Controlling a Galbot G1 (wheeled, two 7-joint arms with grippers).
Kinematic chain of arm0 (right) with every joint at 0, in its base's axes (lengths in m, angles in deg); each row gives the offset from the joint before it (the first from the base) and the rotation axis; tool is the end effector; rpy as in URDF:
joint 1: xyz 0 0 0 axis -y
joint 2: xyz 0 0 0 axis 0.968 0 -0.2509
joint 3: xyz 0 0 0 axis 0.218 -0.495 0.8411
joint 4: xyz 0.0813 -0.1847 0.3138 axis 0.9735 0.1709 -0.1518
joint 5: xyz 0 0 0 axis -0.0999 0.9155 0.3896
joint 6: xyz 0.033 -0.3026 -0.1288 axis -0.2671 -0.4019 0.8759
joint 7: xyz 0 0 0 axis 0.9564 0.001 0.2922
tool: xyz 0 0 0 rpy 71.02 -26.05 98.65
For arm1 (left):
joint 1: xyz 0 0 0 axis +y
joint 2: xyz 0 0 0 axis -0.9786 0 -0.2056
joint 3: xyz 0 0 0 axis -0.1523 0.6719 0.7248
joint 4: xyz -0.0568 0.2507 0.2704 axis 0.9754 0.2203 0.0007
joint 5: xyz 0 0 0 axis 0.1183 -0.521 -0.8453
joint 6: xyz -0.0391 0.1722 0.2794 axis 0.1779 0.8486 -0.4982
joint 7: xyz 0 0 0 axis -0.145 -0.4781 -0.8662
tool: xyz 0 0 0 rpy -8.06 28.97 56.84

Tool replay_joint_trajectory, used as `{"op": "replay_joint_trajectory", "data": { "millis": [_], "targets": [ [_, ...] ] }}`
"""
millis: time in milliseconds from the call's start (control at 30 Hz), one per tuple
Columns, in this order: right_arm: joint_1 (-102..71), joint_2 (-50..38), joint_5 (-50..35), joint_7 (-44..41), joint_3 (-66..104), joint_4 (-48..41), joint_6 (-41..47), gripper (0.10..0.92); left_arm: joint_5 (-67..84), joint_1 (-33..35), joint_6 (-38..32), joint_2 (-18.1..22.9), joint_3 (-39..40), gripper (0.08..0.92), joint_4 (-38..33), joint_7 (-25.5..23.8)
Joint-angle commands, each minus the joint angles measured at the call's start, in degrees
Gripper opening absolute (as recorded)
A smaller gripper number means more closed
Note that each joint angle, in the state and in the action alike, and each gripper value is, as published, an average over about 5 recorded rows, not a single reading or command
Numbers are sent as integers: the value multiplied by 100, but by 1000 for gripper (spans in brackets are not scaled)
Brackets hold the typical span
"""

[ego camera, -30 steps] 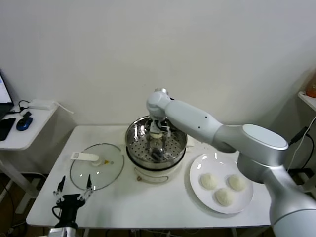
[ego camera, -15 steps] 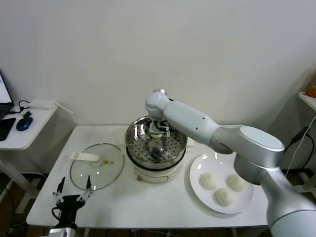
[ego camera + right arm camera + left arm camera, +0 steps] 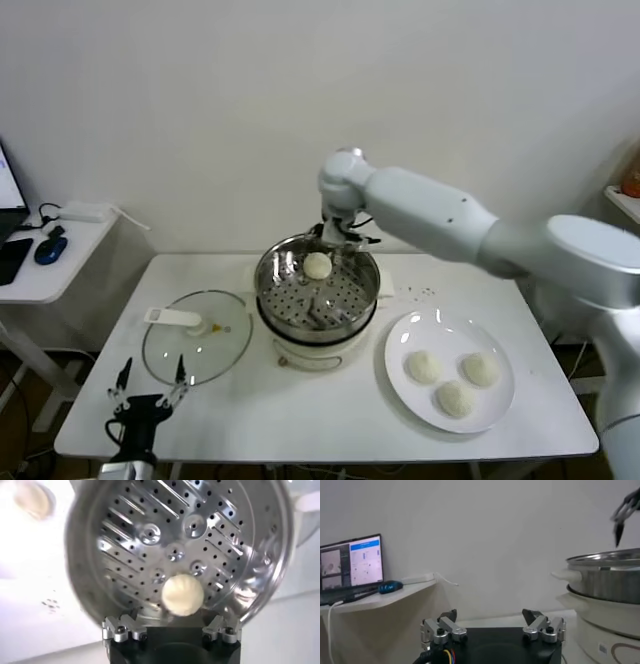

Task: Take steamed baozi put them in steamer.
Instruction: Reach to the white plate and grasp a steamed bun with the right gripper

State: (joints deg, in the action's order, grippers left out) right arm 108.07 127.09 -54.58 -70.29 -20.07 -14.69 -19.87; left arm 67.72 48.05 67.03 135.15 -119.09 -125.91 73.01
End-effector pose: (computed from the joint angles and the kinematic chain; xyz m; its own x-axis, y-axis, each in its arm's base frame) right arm 0.5825 0.0775 -0.0102 -0.2743 -0.1259 0.9534 -0.3933 -0.8900 -0.2307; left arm 0.1003 0.0721 -0.3610 -0.9839 -0.1721 0.0478 -0.1612 0.9707 0.1782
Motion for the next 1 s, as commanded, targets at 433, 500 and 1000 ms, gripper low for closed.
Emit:
{"op": "replay_joint_trajectory", "data": {
  "millis": [433, 500, 1000],
  "targets": [
    [430, -3826, -3656, 559, -1449, 1695, 2913, 823, -103, -62, 43, -38, 154, 823, -104, -13],
    [-39, -3985, -3402, 564, -1183, 1746, 2984, 823, -101, -46, 42, -35, 153, 823, -118, -13],
    [-2665, -3739, -2532, 864, 587, 1984, 3529, 823, -120, -10, 14, 15, 203, 823, -40, -14]
  ]
}}
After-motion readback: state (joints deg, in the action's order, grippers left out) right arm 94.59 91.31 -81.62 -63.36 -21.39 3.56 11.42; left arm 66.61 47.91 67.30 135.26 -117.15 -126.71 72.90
